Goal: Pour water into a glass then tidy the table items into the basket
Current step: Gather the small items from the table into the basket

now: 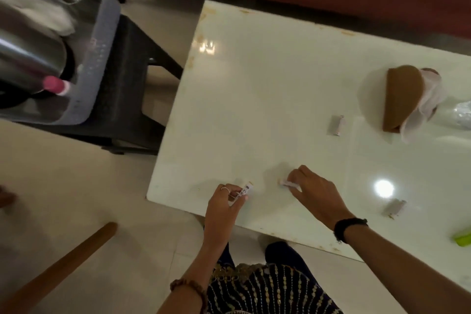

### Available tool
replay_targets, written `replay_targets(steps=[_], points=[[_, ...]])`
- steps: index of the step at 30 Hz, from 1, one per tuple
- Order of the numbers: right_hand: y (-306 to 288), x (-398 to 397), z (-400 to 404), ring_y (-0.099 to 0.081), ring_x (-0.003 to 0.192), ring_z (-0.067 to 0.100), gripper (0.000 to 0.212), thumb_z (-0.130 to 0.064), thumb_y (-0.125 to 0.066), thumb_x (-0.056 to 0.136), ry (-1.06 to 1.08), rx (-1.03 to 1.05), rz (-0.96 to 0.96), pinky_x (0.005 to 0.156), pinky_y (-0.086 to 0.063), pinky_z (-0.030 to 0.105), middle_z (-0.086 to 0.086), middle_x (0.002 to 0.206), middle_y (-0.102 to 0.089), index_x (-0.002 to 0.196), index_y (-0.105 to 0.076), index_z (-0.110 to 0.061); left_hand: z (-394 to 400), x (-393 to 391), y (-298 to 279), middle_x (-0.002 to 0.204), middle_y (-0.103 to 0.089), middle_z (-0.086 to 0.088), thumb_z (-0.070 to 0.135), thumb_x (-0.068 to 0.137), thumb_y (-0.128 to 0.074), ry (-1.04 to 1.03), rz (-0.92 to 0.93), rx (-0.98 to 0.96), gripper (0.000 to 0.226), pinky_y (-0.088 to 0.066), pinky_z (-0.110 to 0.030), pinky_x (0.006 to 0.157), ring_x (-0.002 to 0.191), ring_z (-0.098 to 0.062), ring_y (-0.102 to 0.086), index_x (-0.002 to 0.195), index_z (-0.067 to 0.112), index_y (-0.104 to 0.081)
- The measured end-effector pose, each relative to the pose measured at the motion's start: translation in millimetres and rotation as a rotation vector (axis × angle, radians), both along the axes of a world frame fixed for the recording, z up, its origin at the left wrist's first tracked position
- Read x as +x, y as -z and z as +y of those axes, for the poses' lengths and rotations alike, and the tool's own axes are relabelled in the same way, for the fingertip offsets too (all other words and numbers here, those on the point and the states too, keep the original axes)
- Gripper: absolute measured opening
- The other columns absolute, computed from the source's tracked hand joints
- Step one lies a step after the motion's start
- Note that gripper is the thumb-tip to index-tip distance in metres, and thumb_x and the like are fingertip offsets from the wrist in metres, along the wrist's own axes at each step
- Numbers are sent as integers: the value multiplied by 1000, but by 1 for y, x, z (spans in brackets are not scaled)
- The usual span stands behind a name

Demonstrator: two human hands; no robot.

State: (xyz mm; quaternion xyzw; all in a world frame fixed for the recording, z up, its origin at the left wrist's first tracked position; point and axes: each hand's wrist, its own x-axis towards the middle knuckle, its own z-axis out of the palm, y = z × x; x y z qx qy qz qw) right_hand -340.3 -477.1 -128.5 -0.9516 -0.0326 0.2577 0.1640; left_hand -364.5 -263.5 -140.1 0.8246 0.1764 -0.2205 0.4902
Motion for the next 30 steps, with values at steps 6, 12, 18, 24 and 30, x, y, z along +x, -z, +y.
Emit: replay_targets(steps=[6,12,18,24,30], points=[[-24,32,88,-56,69,12,5,-29,-60,87,337,206,-6,52,-33,19,-8,94,-61,90,-60,-26,64,36,-35,82,-60,10,20,81,-69,-200,-112,-7,25,-43,-6,67,78,-4,-58,79,40,-54],[-69,106,241,-56,68,-3,8,-29,-66,81,493,639,-135,60,-41,10,-17,86,-64,87,-60,-29,154,98,-89,85,-61,16,26,81,-67,-423,-289,52,20,-42,0,63,80,11,-57,80,43,-56],[-98,178,362,-59,71,-4,14,-28,-67,79,436,821,-125,61,-47,11,-19,74,-62,89,-58,-24,264,159,-120,77,-53,23,28,81,-66,-571,-465,326,9,-44,-12,67,85,-13,-57,88,31,-61],[-97,220,423,-56,69,12,35,-30,-64,83,265,575,-107,53,-34,23,-6,80,-58,110,-46,-17,327,201,-102,90,-71,-9,40,88,-54,-212,-245,655,30,-48,-39,77,93,-29,-58,97,17,-70],[-76,220,439,-63,87,35,47,-7,-49,87,12,17,-201,59,-31,32,13,96,-67,130,-30,-1,317,203,-73,87,-69,-10,23,89,-51,82,-157,987,22,-28,-37,89,102,-26,-51,91,9,-68]])
